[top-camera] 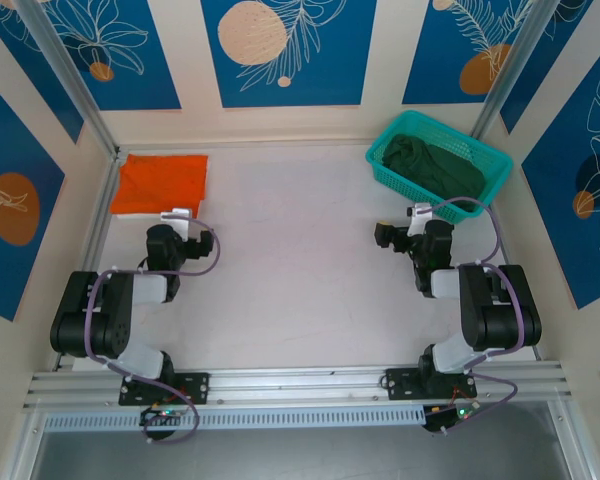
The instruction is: Fold and stack the t-shirts
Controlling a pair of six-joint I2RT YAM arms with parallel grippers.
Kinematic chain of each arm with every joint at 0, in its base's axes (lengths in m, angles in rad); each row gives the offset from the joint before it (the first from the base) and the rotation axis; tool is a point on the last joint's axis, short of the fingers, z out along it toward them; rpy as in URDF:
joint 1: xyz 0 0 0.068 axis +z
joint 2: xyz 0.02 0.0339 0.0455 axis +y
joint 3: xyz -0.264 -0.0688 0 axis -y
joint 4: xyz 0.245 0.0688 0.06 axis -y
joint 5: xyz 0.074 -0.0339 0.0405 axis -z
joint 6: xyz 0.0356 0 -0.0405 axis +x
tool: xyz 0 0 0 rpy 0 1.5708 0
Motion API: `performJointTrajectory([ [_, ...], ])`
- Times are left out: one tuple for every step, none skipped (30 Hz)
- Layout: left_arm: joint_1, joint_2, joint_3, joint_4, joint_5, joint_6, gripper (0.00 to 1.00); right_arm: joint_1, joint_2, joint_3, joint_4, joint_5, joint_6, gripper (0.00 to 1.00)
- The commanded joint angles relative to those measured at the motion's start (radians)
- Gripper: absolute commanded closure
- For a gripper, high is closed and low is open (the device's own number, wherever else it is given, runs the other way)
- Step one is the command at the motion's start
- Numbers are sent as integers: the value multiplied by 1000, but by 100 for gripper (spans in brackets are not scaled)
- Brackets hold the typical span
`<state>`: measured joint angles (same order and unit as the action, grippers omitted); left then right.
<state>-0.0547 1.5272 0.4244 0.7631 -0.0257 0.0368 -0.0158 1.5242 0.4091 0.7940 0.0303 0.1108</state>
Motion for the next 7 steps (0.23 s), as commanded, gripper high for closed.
performJointTrajectory([
  [-4,4,-6,31,26,15,0,-12,1,14,2,-27,-8,1],
  [-4,4,-6,31,26,15,0,-12,1,14,2,-27,-7,1],
  [-4,4,-6,31,26,15,0,-12,1,14,3,-27,-7,1],
  [-5,4,-6,32,26,15,0,-12,1,13,4,-27,-8,1],
  [-3,4,-6,31,26,15,0,-12,1,13,4,-27,-7,1],
  [-4,4,-6,31,26,15,0,-11,0,12,6,-27,-8,1],
  [-3,4,-6,32,26,14,0,-9,-1,10,8,-26,-8,1],
])
